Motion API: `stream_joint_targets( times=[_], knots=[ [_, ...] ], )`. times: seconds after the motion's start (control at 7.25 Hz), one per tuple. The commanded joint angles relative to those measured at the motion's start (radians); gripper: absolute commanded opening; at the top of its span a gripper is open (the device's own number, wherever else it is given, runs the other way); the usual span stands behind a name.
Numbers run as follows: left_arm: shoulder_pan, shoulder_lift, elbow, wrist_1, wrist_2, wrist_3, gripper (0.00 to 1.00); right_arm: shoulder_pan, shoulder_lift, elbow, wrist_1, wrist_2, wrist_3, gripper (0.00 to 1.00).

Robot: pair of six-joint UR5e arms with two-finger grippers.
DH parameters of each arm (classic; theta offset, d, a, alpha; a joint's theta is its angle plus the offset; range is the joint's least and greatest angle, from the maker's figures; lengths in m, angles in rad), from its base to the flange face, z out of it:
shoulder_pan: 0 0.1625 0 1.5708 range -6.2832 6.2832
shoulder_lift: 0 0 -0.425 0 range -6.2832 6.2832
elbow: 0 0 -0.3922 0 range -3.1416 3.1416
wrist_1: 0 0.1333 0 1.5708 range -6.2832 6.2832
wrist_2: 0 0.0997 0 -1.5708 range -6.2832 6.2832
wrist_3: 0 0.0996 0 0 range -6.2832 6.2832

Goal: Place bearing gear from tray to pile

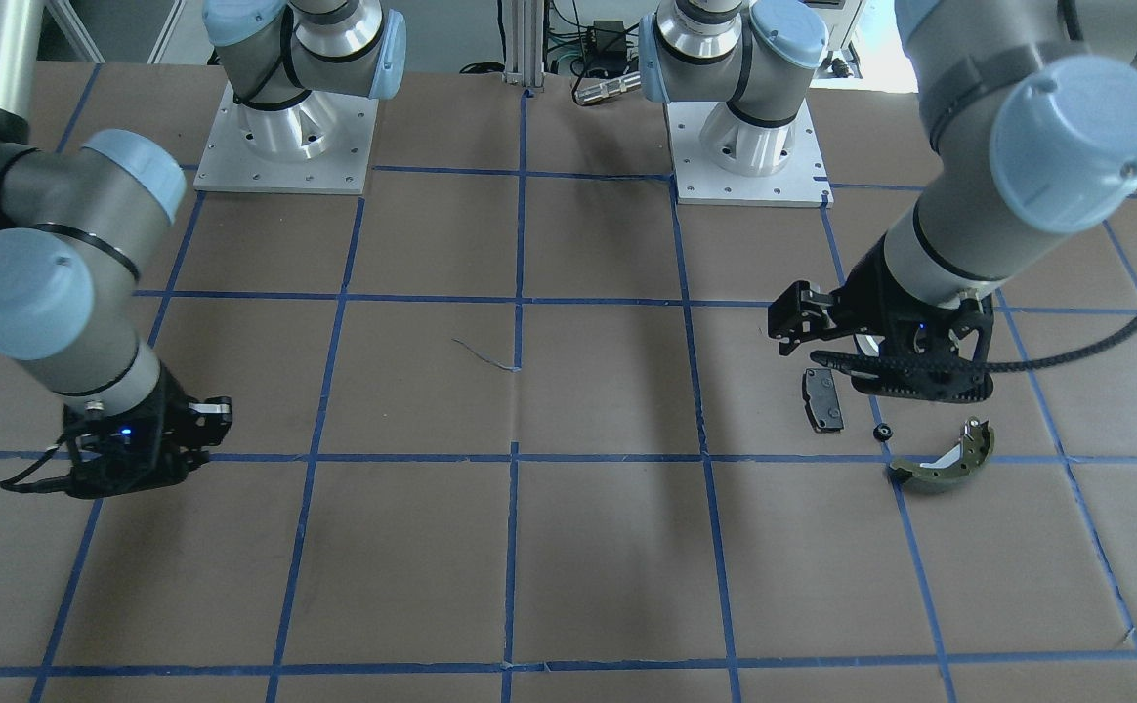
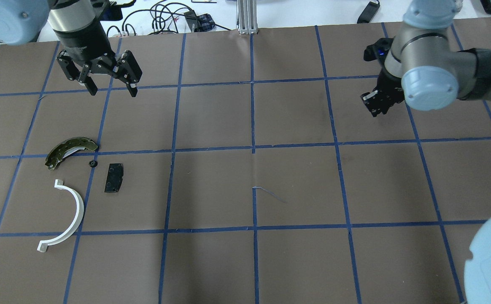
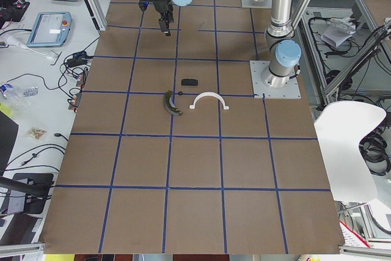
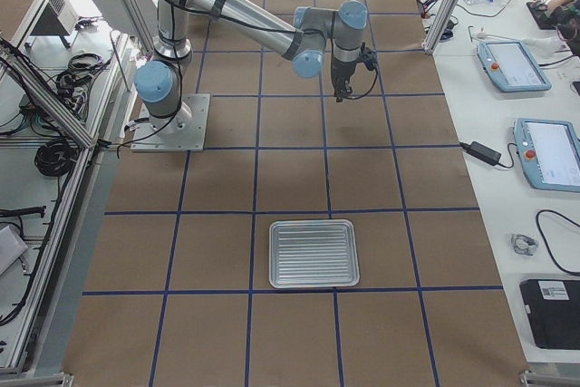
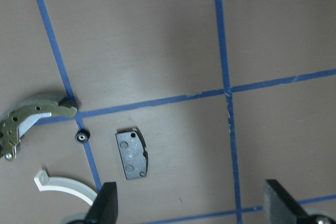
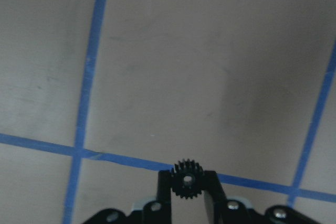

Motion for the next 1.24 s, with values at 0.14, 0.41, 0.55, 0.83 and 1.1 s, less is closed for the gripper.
stream_joint_targets(
  times=[0.14,0.41,0.55,0.83,1.1],
  knots=[
    [-0.089,0.125,-0.082,-0.049,-0.004,-0.177,0.94,0.189,-0.009,0.026,0.018,0.150,0.409,0.00],
    [-0.089,0.222,-0.233,0.019,-0.004,-0.170,0.91,0.269,0.001,0.027,0.013,0.159,0.463,0.00],
    [-0.089,0.241,-0.298,0.173,0.002,-0.151,0.91,0.295,0.007,0.029,0.013,0.163,0.528,0.00],
    [-0.082,0.236,-0.299,0.233,-0.001,-0.153,1.00,0.330,0.027,0.035,0.004,0.165,0.547,0.00],
    [-0.082,0.247,-0.276,0.213,0.004,-0.153,1.00,0.337,0.023,0.073,0.002,0.168,0.598,0.00]
  ],
)
